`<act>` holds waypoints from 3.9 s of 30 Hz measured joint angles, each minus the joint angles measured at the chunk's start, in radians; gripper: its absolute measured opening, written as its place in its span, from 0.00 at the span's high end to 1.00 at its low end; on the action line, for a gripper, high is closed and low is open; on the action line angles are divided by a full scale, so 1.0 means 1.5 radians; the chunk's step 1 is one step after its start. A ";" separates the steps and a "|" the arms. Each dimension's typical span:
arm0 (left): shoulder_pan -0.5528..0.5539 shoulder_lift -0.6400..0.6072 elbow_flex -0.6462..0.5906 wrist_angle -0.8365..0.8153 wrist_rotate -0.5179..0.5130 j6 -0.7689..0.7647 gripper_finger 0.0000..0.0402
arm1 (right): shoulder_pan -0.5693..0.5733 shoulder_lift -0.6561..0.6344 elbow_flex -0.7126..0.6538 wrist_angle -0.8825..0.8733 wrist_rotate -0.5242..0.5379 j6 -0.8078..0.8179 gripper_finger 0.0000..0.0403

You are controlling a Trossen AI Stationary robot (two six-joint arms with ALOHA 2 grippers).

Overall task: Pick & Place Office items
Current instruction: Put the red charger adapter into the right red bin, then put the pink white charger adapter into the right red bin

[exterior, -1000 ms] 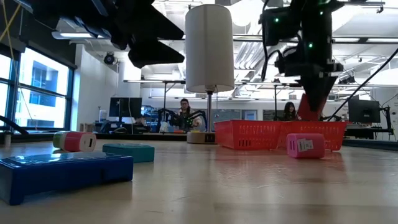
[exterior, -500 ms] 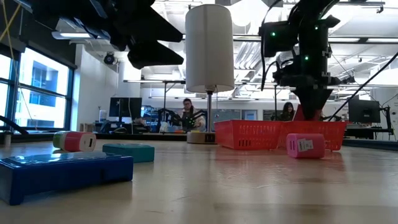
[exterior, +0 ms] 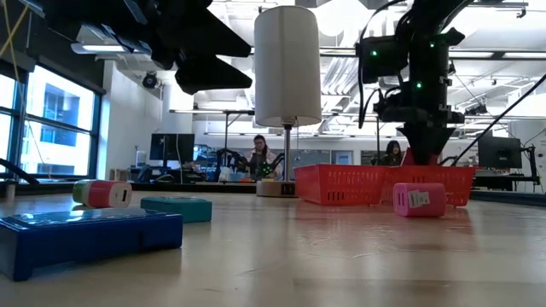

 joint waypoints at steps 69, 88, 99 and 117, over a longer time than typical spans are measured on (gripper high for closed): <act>0.002 0.000 0.000 -0.013 -0.002 -0.003 0.20 | 0.061 -0.123 0.002 0.060 0.115 -0.031 0.62; 0.002 0.000 0.000 -0.019 0.001 -0.004 0.20 | 0.291 -0.226 0.002 0.123 0.370 0.029 0.62; 0.000 0.000 0.000 -0.019 0.001 -0.007 0.20 | 0.336 -0.218 0.002 0.231 0.443 -0.067 0.62; 0.000 0.000 0.000 -0.038 0.049 0.021 0.20 | 0.322 -0.218 0.002 0.253 0.339 -0.117 0.14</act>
